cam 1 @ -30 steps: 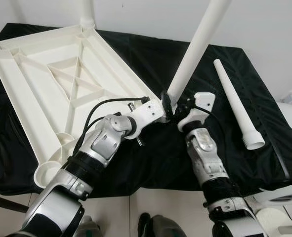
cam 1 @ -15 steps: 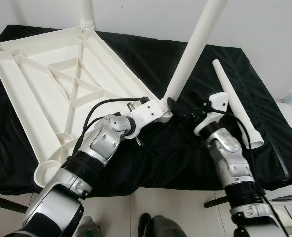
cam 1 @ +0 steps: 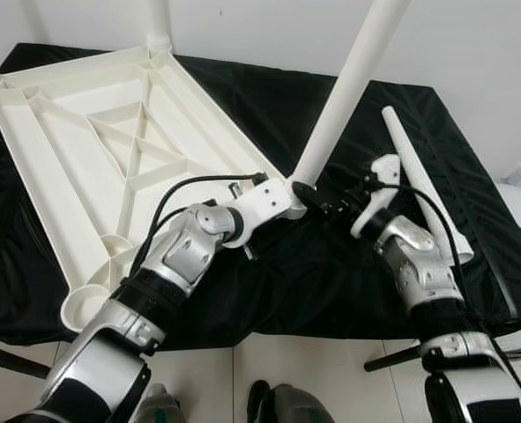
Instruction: Building children table
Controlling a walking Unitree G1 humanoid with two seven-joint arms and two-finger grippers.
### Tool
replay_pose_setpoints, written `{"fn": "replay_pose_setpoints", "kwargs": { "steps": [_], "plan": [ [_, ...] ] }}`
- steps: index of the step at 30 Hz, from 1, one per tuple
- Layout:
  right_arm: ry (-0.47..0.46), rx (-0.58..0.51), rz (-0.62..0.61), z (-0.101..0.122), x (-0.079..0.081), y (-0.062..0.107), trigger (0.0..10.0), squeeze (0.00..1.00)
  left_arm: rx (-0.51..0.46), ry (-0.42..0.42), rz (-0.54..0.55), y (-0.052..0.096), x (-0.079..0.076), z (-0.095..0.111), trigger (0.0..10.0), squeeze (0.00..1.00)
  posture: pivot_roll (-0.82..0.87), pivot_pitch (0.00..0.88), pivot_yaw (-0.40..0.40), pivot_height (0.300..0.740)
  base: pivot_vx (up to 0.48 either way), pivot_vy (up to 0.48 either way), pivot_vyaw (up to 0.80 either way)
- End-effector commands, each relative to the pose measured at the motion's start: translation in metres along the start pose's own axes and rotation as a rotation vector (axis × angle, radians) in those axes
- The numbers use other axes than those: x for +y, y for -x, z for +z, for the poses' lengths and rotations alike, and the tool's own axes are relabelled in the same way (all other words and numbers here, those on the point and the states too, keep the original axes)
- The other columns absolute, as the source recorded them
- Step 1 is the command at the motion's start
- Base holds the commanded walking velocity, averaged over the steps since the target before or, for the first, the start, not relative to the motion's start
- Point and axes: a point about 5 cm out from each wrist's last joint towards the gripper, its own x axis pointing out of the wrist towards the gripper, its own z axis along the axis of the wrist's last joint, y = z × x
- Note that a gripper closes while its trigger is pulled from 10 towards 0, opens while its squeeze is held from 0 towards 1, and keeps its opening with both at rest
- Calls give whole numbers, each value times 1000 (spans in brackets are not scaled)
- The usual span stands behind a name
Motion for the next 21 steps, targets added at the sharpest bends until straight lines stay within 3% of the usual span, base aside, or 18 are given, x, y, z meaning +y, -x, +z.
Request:
{"fn": "replay_pose_setpoints", "kwargs": {
  "steps": [1,10,21],
  "plan": [
    [13,34,14,-4,-5,-4,10000,0,77,6,-1,-1,-4,-17,10000,0,76,59,-100,740,0,0,0],
    [64,40,-20,6,-20,-20,10000,0,68,10,1,-2,-7,-14,10000,0,83,57,-110,740,0,0,0],
    [82,62,-14,6,-25,-27,10000,0,61,8,-3,-3,-9,-12,10000,0,82,55,-108,740,0,0,0]
  ]
}}
